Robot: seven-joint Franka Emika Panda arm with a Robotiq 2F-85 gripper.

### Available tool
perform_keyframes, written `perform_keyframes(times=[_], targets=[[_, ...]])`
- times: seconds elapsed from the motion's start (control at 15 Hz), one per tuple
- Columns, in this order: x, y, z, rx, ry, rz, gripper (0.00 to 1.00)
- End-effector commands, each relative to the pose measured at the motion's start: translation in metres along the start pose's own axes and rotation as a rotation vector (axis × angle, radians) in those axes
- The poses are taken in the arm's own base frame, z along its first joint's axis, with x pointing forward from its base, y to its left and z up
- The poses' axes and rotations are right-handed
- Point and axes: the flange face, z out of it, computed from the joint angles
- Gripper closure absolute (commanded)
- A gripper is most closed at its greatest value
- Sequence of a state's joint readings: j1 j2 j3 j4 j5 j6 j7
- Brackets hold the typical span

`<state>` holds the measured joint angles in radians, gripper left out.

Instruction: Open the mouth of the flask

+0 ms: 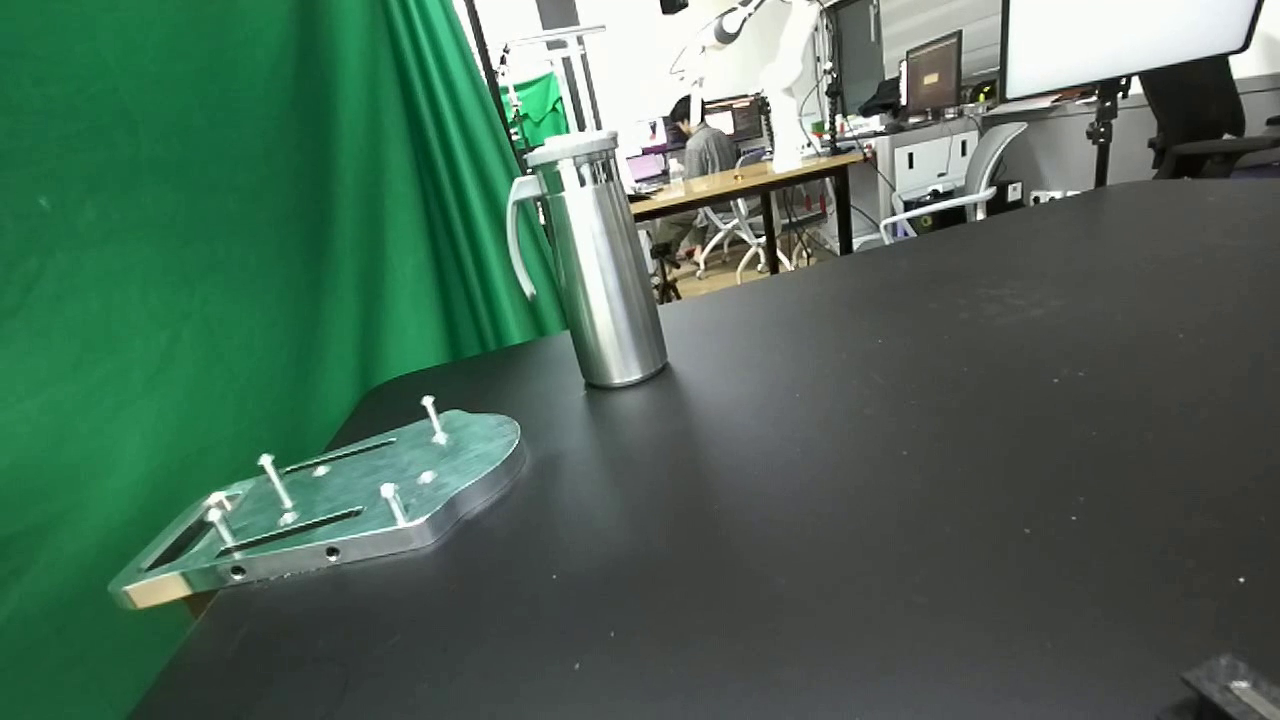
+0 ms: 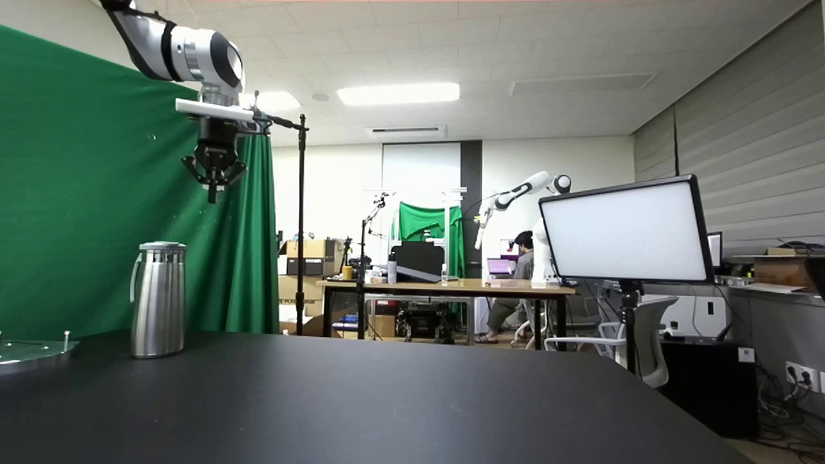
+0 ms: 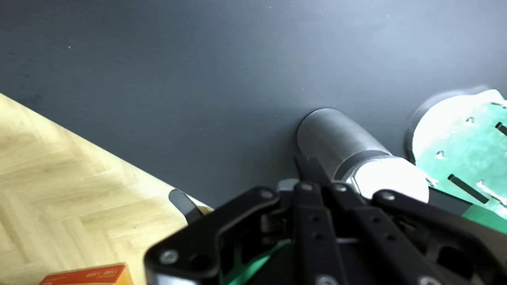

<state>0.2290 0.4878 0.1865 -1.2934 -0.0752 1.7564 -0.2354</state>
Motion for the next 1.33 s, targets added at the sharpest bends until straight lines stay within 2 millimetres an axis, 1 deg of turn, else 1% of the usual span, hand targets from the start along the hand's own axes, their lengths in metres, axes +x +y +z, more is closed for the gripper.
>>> perform_keyframes(times=[0.0, 0.53, 0.6, 0.87, 1.27], targets=[[0.0, 0.0, 0.0, 0.001, -0.003, 0.001, 0.99], [0.0, 0.002, 0.0, 0.0, -0.003, 0.004, 0.99], [0.006, -0.001, 0.0, -0.014, -0.007, -0.009, 1.0], [0.027, -0.021, 0.008, -0.011, -0.019, -0.062, 1.0], [0.055, -0.056, 0.031, 0.038, -0.028, -0.147, 1.0]])
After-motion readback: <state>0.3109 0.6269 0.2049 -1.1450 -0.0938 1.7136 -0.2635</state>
